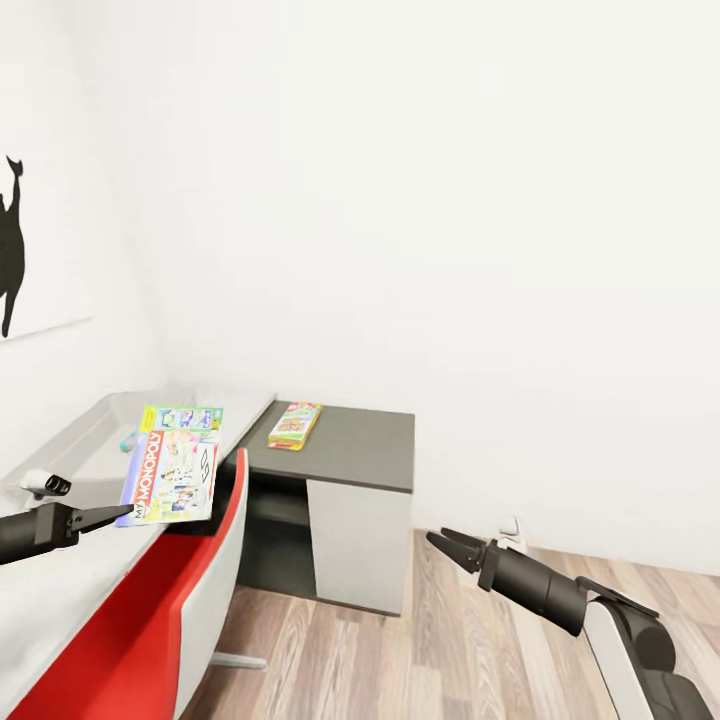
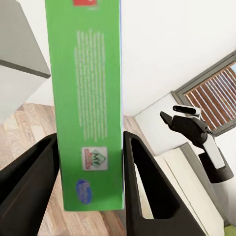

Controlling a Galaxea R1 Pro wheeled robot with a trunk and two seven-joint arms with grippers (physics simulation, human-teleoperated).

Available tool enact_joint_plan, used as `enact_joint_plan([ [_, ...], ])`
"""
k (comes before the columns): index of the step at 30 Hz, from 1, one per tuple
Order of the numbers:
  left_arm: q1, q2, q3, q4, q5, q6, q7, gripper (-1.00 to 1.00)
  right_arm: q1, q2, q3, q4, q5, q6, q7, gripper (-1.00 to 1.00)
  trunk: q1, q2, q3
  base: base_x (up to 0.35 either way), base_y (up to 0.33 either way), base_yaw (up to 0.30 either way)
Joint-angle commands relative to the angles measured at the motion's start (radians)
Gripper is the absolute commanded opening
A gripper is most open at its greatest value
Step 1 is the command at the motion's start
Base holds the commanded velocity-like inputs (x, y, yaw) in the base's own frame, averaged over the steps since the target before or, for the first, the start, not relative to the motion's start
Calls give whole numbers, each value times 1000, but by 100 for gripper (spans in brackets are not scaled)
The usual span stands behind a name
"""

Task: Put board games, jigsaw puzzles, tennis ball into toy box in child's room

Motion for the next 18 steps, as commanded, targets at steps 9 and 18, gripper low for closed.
enact_joint_plan([
  [9, -1, 1, 0, 0, 2, 9, -4, -100, -1, -34, -69, -7, -9, 11, 266, 100, 1, -1, -1, 224, 48, 0],
  [18, -1, 0, 0, 0, 2, 9, -4, -100, -1, -43, -161, -3, -5, 7, 426, 100, 1, -1, -1, 39, 1, 0],
])
